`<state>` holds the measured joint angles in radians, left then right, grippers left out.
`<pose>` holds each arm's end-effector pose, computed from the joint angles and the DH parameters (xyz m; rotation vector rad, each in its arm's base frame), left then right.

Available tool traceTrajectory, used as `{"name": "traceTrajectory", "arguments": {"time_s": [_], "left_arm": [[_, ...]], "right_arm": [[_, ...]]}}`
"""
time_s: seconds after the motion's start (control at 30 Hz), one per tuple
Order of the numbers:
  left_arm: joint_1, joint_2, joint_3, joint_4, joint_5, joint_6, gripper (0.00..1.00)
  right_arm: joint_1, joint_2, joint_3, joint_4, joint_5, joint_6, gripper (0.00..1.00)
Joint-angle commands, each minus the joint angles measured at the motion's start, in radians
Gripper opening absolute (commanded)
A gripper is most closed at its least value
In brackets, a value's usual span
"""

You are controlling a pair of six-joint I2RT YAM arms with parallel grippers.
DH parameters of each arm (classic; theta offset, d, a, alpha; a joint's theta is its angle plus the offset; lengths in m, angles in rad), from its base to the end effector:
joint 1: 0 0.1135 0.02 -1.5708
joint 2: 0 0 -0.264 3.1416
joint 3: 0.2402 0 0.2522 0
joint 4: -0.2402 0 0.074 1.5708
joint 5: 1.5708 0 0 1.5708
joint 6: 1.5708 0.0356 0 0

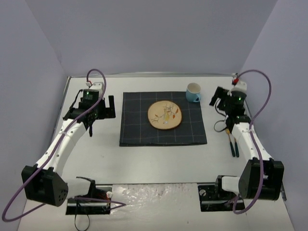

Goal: Set the dinner table for one person

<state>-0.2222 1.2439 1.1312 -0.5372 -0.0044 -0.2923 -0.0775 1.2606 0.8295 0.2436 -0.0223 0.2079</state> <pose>0.2660 -0.0599 0.3293 -0.0807 2.2335 -0.2773 0.2939 -0.0220 0.2966 0.2342 1.7440 0.1145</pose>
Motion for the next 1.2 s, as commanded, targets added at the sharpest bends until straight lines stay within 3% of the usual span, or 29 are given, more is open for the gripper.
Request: {"name": "traceTrajectory", "arguments": {"time_s": [0.0,0.23,0.73,1.17], "left_arm": [[0.001,-0.07,0.058,0.01,0.036,-0.007,0.97],[-0.021,-0.089,0.052,0.0,0.025,0.001,0.97],[-0.032,-0.074,0.052,-0.003,0.017,0.007,0.97],[-0.031,-0.057,0.052,-0.004,0.023,0.009,0.97]], "right_arm": [[-0.065,-0.04,-0.115,-0.155,0.102,0.154,0.86],[-0.122,-0.033,-0.189,-0.201,0.074,0.133,0.84],[-0.212,0.165,-0.152,-0.222,-0.018,0.138,0.85],[-0.204,0.246,-0.125,-0.187,-0.119,0.113,0.75]]}}
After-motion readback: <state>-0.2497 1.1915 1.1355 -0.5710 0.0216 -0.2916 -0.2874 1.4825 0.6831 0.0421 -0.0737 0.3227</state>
